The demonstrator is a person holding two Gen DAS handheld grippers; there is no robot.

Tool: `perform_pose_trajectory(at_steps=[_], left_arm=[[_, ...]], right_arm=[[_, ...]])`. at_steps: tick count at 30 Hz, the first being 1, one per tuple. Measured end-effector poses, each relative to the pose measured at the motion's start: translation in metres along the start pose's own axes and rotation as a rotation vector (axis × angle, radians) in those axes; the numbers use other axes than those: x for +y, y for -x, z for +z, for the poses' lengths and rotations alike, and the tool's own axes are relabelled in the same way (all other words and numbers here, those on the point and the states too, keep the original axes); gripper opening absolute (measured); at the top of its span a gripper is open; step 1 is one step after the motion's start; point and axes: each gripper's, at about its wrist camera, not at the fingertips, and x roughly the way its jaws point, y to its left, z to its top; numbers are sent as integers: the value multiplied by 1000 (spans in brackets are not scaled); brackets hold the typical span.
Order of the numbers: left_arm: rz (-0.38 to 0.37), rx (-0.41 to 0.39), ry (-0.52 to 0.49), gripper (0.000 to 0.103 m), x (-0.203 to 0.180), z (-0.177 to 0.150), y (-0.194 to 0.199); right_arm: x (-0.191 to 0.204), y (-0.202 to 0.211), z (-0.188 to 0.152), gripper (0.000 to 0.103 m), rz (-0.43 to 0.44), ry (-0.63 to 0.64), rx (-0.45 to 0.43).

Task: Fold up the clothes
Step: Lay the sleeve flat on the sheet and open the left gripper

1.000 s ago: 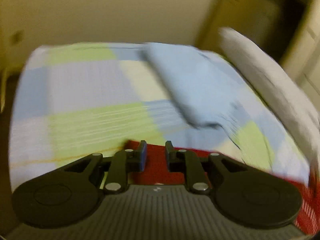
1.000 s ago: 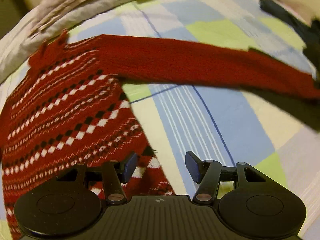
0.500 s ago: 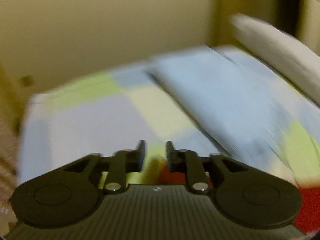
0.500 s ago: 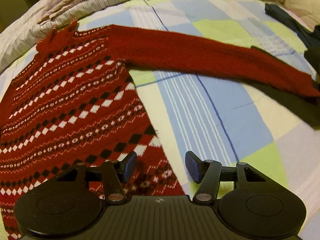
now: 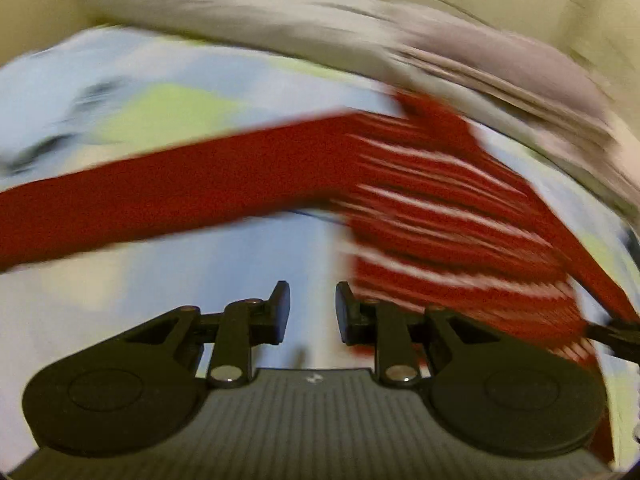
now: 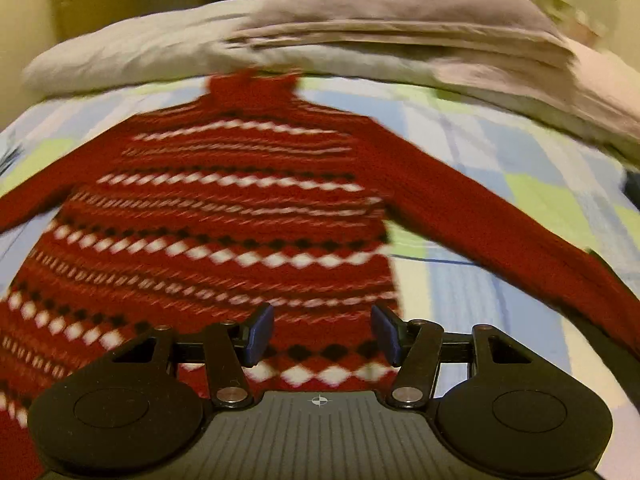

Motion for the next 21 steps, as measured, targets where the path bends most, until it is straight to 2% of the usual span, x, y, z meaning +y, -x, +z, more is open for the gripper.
perform_pose_trajectory(at_steps=[3,5,8,12,14,15,19,21], left_arm=[[-33,73,-59,20,-47,-33,-12],[9,137,-27,20,-62,-71,-3],[73,147,9,20,-86,-124,41],[178,287,74,19,-101,-162,103],[234,311,73,19,-114,-171,143],[256,309,73,19,-123,-171,162],[277,241,107,29,-161,-146,239],[281,183,112,39,-180,-128,273]], right_arm=[[4,1,-29,57,27,66,49],[-1,11,-61,57,27,82,97],[-17,47,-109,57,21,47,131],[-35,101,-160,57,36,22,203],[-41,124,-172,57,32,4,285],[-47,139,-175,57,47,-32,290],[-50,198,-145,57,80,-82,229],[-51,227,-128,57,95,-101,193]])
